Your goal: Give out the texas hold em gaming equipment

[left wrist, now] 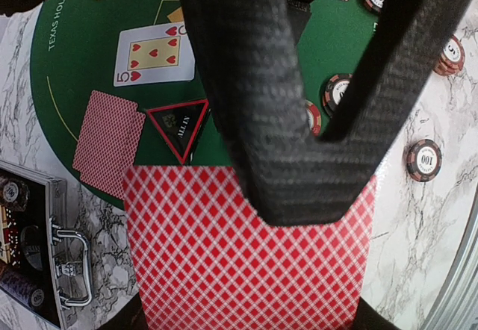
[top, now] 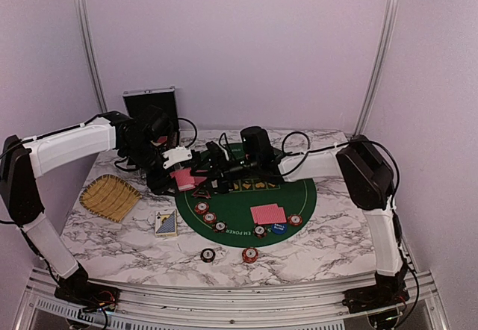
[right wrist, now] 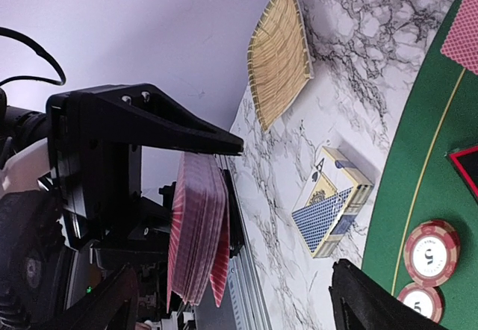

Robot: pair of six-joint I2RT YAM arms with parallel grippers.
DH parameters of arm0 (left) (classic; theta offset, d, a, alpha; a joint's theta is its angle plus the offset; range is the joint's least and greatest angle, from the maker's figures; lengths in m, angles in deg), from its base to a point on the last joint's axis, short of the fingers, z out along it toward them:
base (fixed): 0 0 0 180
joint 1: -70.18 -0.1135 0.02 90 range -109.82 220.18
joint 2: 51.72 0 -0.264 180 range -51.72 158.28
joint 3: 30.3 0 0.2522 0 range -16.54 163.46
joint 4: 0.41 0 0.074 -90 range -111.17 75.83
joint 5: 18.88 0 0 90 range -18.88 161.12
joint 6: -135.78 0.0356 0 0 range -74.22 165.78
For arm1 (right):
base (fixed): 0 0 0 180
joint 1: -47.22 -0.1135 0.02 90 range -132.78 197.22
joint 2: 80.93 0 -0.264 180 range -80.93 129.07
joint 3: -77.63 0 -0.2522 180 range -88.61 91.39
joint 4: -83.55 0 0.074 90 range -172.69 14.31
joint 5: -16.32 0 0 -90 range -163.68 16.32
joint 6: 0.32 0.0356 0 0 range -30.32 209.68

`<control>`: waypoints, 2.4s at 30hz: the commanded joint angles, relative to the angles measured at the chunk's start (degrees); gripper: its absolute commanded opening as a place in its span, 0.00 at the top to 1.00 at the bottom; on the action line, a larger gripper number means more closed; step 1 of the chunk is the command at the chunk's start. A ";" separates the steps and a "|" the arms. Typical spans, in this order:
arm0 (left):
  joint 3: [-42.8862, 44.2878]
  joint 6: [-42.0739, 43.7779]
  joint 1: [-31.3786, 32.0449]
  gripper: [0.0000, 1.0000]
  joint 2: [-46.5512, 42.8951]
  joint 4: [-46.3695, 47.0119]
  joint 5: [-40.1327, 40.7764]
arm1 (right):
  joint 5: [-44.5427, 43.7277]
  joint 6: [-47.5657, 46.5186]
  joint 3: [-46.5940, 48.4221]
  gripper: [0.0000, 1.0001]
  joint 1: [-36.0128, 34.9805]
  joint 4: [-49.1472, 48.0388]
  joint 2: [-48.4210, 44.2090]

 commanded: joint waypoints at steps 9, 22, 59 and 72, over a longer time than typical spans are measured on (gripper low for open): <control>2.28 -0.60 0.11 1.00 0.69 -0.43 -1.09 | 2.16 7.87 3.92 0.15 -2.17 -9.73 3.75; 2.19 -0.81 0.54 1.00 0.86 -0.26 -1.19 | 1.67 12.49 9.83 0.19 -3.60 -11.92 8.88; 1.75 -0.26 0.75 1.00 0.50 -0.26 -0.39 | 0.33 6.08 4.89 0.52 -0.63 -0.15 3.28; 1.91 -0.24 0.73 1.00 0.62 -0.26 -0.25 | 1.08 5.81 2.83 0.60 -0.02 -0.41 -0.32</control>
